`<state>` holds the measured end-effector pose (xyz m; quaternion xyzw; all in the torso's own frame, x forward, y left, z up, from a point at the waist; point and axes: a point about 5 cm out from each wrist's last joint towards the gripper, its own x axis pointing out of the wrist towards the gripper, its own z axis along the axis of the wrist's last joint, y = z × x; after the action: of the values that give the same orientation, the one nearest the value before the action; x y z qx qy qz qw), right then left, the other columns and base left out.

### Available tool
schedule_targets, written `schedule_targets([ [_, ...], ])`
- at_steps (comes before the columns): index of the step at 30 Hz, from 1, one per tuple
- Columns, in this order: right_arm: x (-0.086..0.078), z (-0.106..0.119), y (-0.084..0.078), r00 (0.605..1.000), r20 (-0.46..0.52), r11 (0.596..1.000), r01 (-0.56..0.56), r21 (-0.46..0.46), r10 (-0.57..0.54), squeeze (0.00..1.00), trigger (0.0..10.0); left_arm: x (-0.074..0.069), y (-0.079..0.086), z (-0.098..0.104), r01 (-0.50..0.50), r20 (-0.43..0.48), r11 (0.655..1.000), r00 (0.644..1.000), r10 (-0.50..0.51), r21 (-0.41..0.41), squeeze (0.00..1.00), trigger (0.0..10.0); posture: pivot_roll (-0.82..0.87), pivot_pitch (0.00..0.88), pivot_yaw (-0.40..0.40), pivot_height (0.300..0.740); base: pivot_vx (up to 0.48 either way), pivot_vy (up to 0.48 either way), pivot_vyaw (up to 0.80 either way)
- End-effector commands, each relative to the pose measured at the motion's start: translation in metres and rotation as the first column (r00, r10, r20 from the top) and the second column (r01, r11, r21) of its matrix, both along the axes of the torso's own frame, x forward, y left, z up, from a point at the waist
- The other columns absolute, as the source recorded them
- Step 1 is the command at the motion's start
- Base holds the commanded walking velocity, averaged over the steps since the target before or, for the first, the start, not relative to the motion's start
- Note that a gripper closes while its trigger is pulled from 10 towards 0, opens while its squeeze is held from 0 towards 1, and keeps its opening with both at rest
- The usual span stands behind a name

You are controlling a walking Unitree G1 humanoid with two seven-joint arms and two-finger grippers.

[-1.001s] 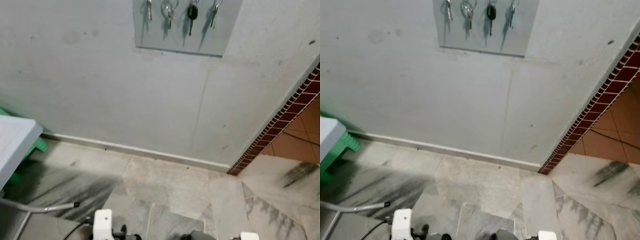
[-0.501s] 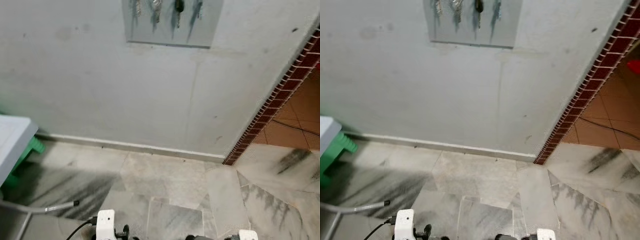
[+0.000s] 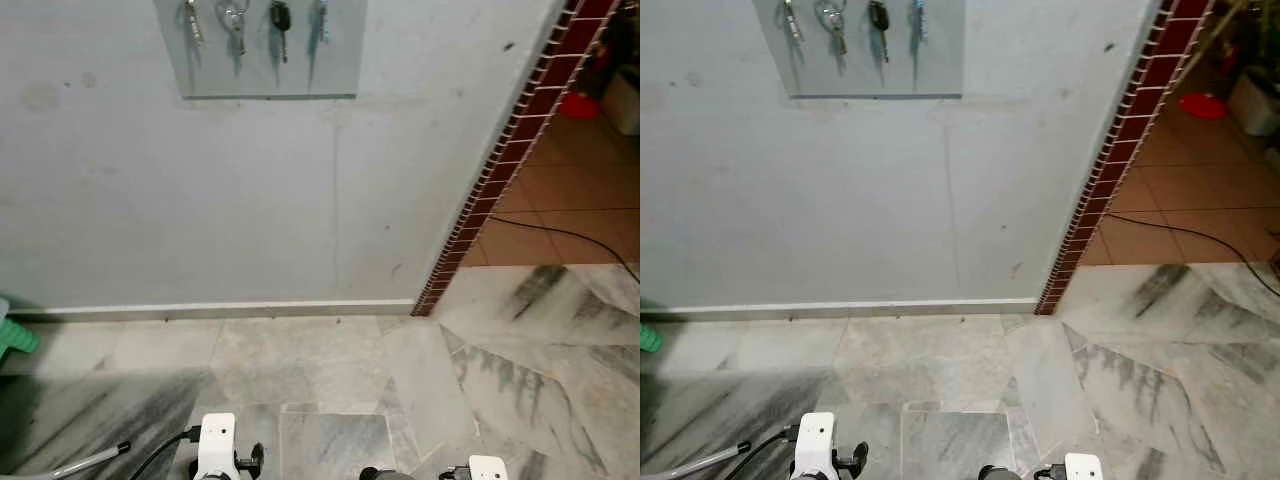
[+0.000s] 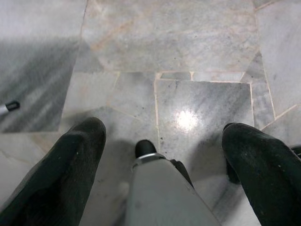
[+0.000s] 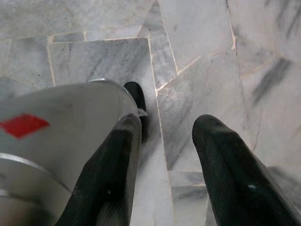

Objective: Hang keys on a hook

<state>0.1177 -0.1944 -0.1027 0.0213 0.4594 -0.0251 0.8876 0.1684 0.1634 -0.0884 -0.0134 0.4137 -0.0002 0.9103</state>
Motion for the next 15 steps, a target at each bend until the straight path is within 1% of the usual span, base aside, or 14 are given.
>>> schedule_targets([
  [1, -0.008, -0.003, 0.001, 0.999, -0.036, 1.0, 0.0, 0.0, 0.0, 0.0, 10.0, -0.004, 0.001, -0.002, 0.016, -0.022, 1.0, 1.0, -0.016, 0.003, 0.0, 10.0, -0.05, 0.109, 0.036, 0.74, 0.0, 0.0, -0.76],
  [6, -0.005, -0.002, 0.001, 1.0, -0.031, 1.0, 0.002, -0.001, -0.002, 0.0, 10.0, 0.001, 0.001, 0.0, 0.027, -0.013, 1.0, 1.0, -0.027, 0.007, 0.0, 10.0, -0.05, 0.098, 0.039, 0.74, 0.0, 0.0, -0.76],
  [9, 0.004, 0.0, -0.001, 1.0, -0.016, 1.0, 0.011, -0.004, -0.011, 0.0, 10.0, 0.009, 0.001, 0.003, 0.046, 0.002, 0.999, 0.999, -0.046, 0.021, 0.0, 10.0, -0.05, 0.078, 0.044, 0.74, 0.0, 0.0, -0.76],
  [15, 0.01, 0.002, -0.003, 1.0, -0.007, 1.0, 0.015, -0.009, -0.015, 0.0, 10.0, 0.015, 0.002, 0.006, 0.053, 0.013, 0.998, 0.999, -0.053, 0.03, 0.0, 10.0, -0.06, 0.053, 0.047, 0.74, 0.0, 0.0, -0.75],
])
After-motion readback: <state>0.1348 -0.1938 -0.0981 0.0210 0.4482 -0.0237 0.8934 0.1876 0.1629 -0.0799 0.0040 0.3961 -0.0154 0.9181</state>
